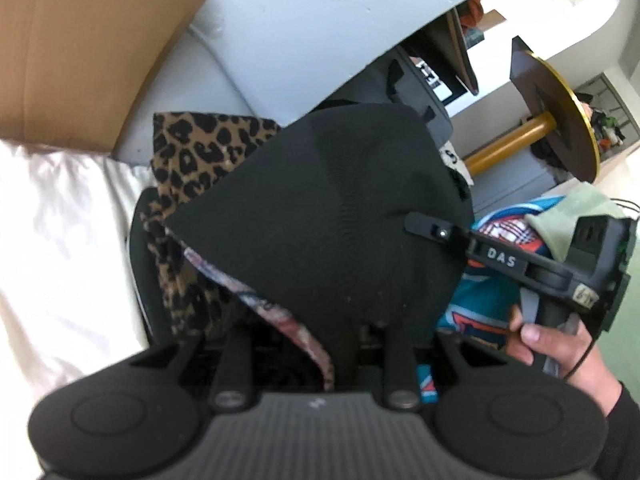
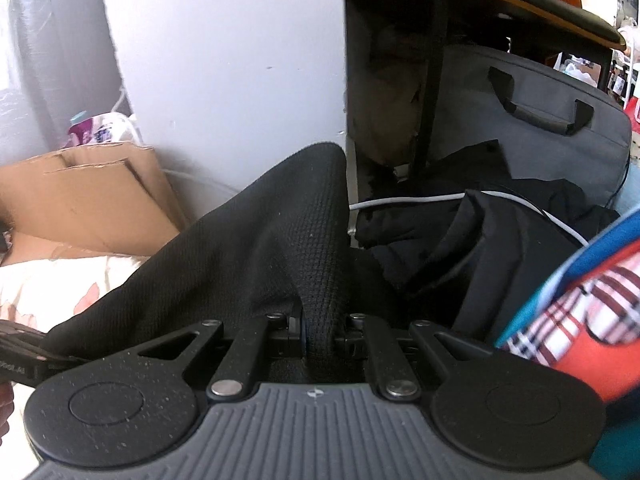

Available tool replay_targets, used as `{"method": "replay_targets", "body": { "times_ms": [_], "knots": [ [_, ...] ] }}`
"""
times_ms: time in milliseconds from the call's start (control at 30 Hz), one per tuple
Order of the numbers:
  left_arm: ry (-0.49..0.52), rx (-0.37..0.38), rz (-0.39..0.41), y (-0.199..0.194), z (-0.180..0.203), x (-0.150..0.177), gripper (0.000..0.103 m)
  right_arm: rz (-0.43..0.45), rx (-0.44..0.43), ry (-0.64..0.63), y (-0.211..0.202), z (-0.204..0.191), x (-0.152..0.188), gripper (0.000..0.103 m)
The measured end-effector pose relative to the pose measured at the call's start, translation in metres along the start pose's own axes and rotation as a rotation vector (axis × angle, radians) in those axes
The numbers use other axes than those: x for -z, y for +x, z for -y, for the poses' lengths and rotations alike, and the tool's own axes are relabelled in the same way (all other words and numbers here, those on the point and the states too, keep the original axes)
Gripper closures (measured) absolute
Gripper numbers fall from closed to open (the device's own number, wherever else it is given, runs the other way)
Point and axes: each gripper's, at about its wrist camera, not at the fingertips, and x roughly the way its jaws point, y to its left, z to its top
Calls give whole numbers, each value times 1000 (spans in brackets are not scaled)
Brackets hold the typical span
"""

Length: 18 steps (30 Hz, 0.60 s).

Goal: Fold clothes
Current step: 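Carry the held shorts with both tools over the leopard cloth toward the clothes pile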

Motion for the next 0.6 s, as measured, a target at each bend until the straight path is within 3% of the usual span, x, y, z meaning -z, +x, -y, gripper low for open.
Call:
{"method": "replay_targets", "body": {
  "times_ms": [367,600],
  "knots": [
    [-17,-5,26,19,-30,-11,75,-14,60,-49,46,4,-6,95],
    [-20,-17,24,28,-39,-14,75,-47,193,-147,79,2,-4,86]
  ]
}}
